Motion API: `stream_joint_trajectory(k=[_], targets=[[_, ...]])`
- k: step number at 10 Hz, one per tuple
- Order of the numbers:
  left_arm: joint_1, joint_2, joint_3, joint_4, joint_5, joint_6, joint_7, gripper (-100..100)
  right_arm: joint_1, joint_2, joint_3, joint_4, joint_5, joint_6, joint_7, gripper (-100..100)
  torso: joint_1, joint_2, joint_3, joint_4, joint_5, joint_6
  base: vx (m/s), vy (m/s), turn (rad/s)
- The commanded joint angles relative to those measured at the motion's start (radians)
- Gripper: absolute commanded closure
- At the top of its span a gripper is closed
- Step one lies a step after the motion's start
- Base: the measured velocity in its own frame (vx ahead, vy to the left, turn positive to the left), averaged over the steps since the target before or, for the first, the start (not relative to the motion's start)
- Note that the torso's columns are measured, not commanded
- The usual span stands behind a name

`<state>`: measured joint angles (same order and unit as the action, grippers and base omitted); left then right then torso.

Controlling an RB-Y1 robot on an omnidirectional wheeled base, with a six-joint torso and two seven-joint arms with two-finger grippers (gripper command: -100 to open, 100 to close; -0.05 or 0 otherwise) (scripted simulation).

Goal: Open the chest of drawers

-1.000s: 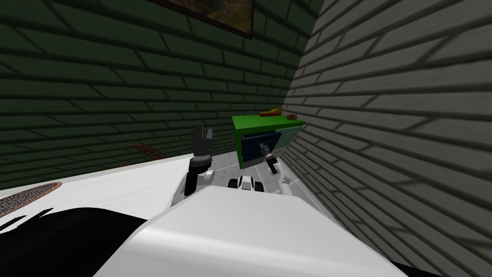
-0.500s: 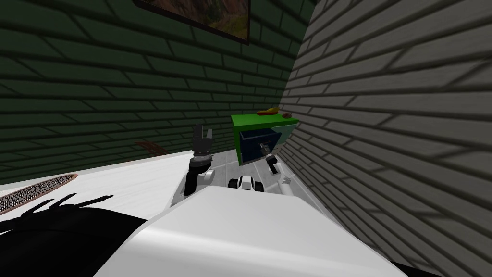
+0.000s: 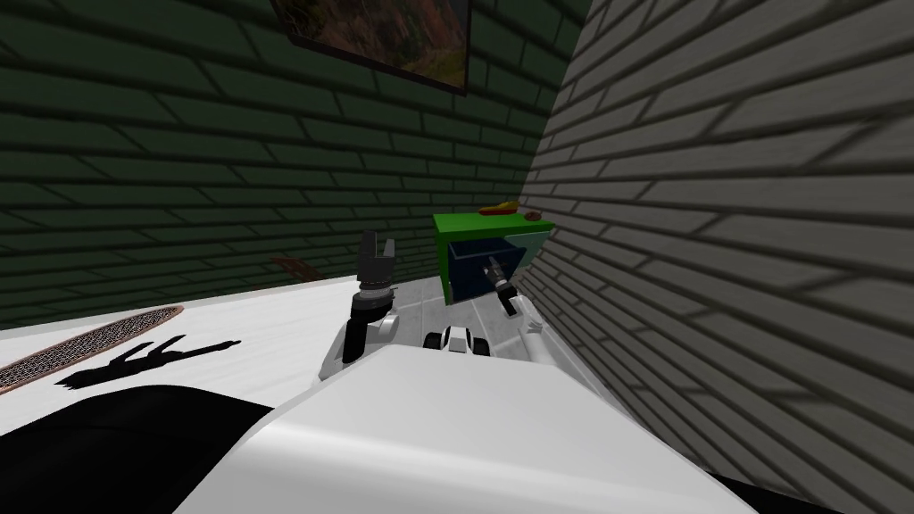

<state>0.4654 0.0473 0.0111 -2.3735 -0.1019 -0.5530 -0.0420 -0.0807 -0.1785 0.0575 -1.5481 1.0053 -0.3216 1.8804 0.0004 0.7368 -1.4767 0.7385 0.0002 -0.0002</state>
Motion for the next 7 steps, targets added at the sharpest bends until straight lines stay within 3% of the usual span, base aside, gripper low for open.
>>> stream_joint_trajectory(k=[1, 4, 5, 6, 7], targets=[[0.0, 0.0, 0.0, 0.0, 0.0, 0.0, 0.0, 0, -0.046, -0.035, 0.014, 0.003, 0.01, 0.055, -0.054, -100, 0.0, 0.001, 0.0, 0.0, 0.0, 0.0, -0.055, -0.004, 0.059], [0.0, 0.0, 0.0, 0.0, 0.0, 0.0, 0.0, 0, -0.098, -0.083, 0.033, 0.002, 0.022, 0.12, -0.121, -100, 0.0, 0.002, 0.001, 0.0, 0.0, 0.0, -0.062, -0.005, 0.056], [0.0, 0.0, 0.0, 0.0, 0.0, 0.0, 0.0, 0, -0.083, -0.072, 0.031, 0.003, 0.02, 0.104, -0.103, -100, -0.001, 0.003, 0.001, 0.002, 0.0, 0.001, -0.028, -0.004, 0.016], [0.0, 0.0, 0.0, 0.0, 0.0, 0.0, 0.0, 0, -0.085, -0.073, 0.032, 0.005, 0.021, 0.109, -0.108, 0, 0.0, 0.003, 0.002, 0.002, 0.0, 0.001, 0.0, 0.0, 0.0], [0.0, 0.0, 0.0, 0.0, 0.0, 0.0, 0.0, 0, -0.083, -0.073, 0.032, 0.006, 0.021, 0.109, -0.108, 0, 0.0, 0.002, 0.001, 0.001, 0.0, 0.001, 0.0, 0.0, 0.0]])
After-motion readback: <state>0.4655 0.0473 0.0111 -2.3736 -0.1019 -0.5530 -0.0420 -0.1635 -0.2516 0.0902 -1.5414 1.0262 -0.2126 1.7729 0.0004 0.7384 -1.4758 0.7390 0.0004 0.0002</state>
